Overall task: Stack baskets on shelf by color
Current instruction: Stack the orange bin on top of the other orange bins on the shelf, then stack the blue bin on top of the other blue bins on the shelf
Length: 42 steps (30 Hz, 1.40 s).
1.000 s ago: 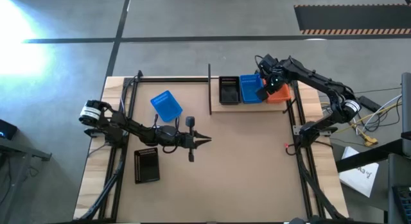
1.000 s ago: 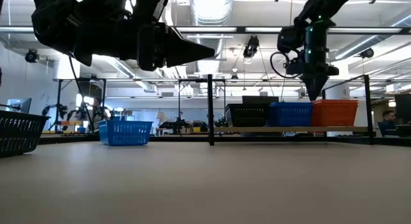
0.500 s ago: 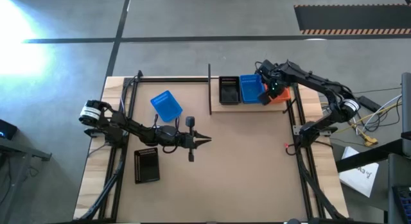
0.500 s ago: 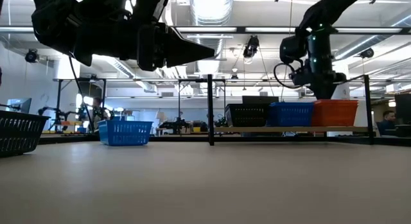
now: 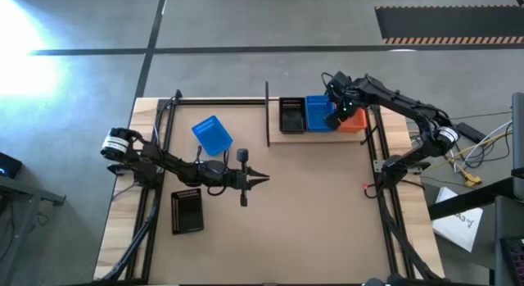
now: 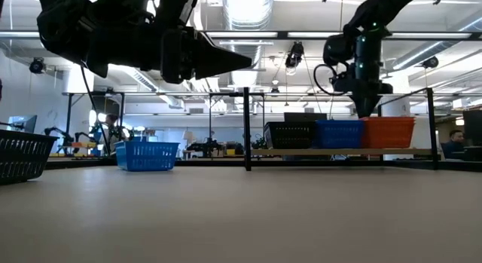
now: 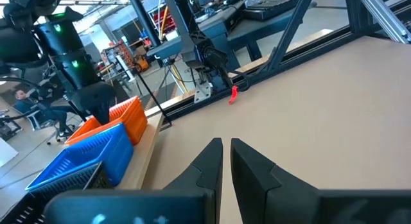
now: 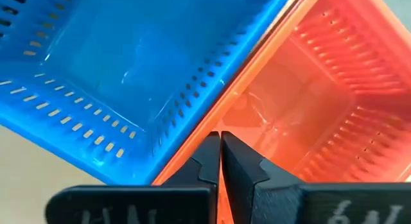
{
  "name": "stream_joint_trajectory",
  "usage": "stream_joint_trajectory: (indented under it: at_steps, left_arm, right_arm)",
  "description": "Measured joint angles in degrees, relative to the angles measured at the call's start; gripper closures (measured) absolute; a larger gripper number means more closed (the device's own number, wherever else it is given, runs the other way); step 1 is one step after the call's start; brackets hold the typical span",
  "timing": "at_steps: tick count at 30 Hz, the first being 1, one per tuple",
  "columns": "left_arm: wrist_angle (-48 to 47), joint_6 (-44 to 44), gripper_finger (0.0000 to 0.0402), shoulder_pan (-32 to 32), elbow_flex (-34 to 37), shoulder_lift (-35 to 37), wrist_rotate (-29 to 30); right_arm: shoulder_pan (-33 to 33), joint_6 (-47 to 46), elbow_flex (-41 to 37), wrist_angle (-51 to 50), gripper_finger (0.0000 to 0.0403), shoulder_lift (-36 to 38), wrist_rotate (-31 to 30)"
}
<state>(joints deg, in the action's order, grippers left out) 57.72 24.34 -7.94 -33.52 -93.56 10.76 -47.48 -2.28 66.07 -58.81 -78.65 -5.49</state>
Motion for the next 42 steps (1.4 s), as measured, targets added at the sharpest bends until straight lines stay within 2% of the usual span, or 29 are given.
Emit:
stream_joint_trajectory:
  at_steps: [3, 8, 11, 17, 21, 24, 29, 34, 38, 42]
  left_arm:
    - [-0.2, 0.0, 0.0387, 0.0, 0.0, 0.0, 0.0]
    - [-1.1, -3.9, 0.0387, 0.0, 0.2, 0.7, 0.7]
    - [-6.4, -5.9, 0.0387, 0.0, 0.2, 2.8, 4.0]
    - [-28.4, -8.3, 0.0387, 0.3, -0.4, 11.3, 15.7]
    - [-47.7, -15.7, 0.0387, 1.9, -0.4, 19.9, 16.6]
    - [-62.1, -22.9, 0.0387, 3.8, -0.4, 26.4, 16.7]
    - [-80.0, -31.7, 0.0375, 6.9, 0.2, 35.0, 15.9]
    - [-83.2, -35.9, 0.0309, 12.1, 1.5, 37.7, 9.7]
    - [-82.8, -35.8, 0.0243, 16.9, 1.7, 35.6, 8.7]
    - [-80.4, -34.1, 0.0200, 20.3, 1.7, 31.1, 8.2]
  right_arm:
    - [0.3, 0.6, 1.0, -0.5, 0.0394, 0.4, -0.9]
    - [4.6, 0.0, 1.2, -0.1, 0.0394, 5.4, -12.9]
    - [9.6, -1.4, -0.4, 1.4, 0.0394, 10.3, -15.2]
    - [25.4, -9.2, -11.4, 16.0, 0.0394, 21.9, -15.5]
    - [37.5, -12.0, -23.3, 32.1, 0.0394, 27.6, -15.5]
    - [45.7, -13.2, -32.3, 47.5, 0.0394, 29.0, -15.5]
    - [56.2, -12.1, -44.5, 75.1, 0.0394, 25.8, -15.8]
    - [62.5, -10.6, -51.9, 99.3, 0.0394, 17.9, -23.4]
    - [64.7, -11.3, -53.9, 109.5, 0.0394, 10.7, -30.3]
    - [65.4, -13.1, -53.0, 114.1, 0.0394, 4.1, -31.5]
